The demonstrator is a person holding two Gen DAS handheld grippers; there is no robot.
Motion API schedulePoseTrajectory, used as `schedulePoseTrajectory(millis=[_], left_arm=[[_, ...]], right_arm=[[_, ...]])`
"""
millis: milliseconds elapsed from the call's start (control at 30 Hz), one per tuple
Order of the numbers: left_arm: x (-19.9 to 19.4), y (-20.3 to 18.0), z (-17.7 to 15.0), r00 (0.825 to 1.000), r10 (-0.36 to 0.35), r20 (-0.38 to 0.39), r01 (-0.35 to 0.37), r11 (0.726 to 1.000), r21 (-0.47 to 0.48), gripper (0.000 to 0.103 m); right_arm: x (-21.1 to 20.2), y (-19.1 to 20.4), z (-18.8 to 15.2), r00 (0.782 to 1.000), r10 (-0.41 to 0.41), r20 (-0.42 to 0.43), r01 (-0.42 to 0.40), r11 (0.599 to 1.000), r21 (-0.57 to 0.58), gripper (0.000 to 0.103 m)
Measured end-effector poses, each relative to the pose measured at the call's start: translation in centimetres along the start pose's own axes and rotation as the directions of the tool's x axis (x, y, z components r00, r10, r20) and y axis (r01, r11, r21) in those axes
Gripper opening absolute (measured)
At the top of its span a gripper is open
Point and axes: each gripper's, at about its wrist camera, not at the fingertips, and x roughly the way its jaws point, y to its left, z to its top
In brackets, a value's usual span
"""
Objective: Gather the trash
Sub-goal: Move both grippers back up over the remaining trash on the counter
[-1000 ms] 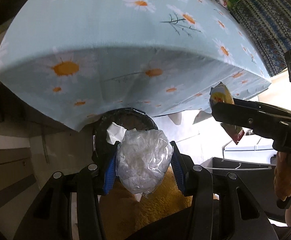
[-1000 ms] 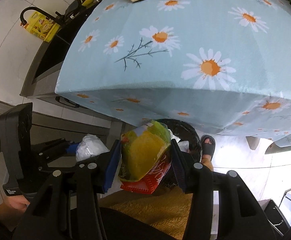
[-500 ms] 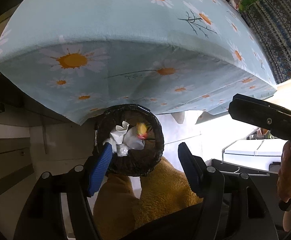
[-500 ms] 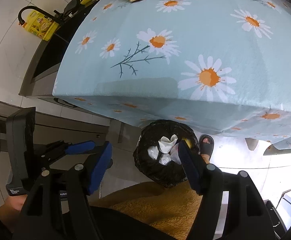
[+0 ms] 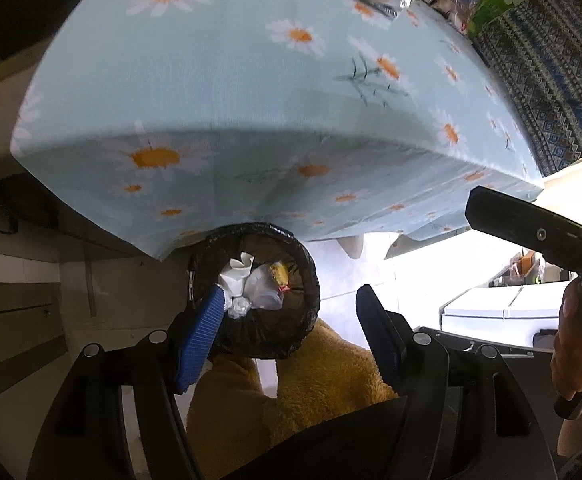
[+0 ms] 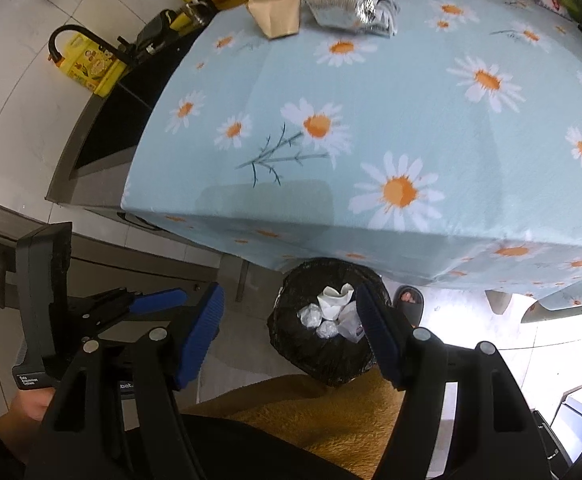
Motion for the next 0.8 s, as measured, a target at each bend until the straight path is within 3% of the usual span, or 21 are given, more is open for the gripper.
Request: schedulePoseTrajectory(millis=[133,200,333,433,633,800], left_arm=[[-1.2,-0.3,0.9,1.000,-0.003,0.027,0.003,1.000,-0.006,0.068],[-2.0,-0.5,1.5,0.999,-0.010,0.049,0.010,1.000,-0.006,0.087],[-3.5,-0.9,2.5,0.996,-0.011,0.086,0.012,1.000,-0.013,0.088],[-4.7,-1.2,3.3,0.993,-0.008,0.120,0.008,1.000,-0.004,0.096],[-6.0,-2.8,5.2,0.986,0.010,0.169,-0.018,0.999,0.044,0.096],[-6.9,-3.5,6.7,0.977,0.021,0.213,-0.032,0.998,0.047,0.096]], right_arm=[[-1.1,0.1,0.8,0.999,-0.009,0.037,0.009,1.000,-0.019,0.068],[-1.6,-0.1,1.2,0.999,-0.010,0.053,0.011,1.000,-0.018,0.068],[-2.7,-0.5,2.2,0.996,-0.014,0.087,0.017,0.999,-0.031,0.068],[-3.5,-0.8,3.3,0.994,-0.016,0.110,0.020,0.999,-0.042,0.068],[-4.9,-1.7,5.8,0.988,-0.009,0.155,0.019,0.998,-0.060,0.069],[-5.6,-2.9,8.3,0.981,-0.024,0.190,0.039,0.996,-0.078,0.083]])
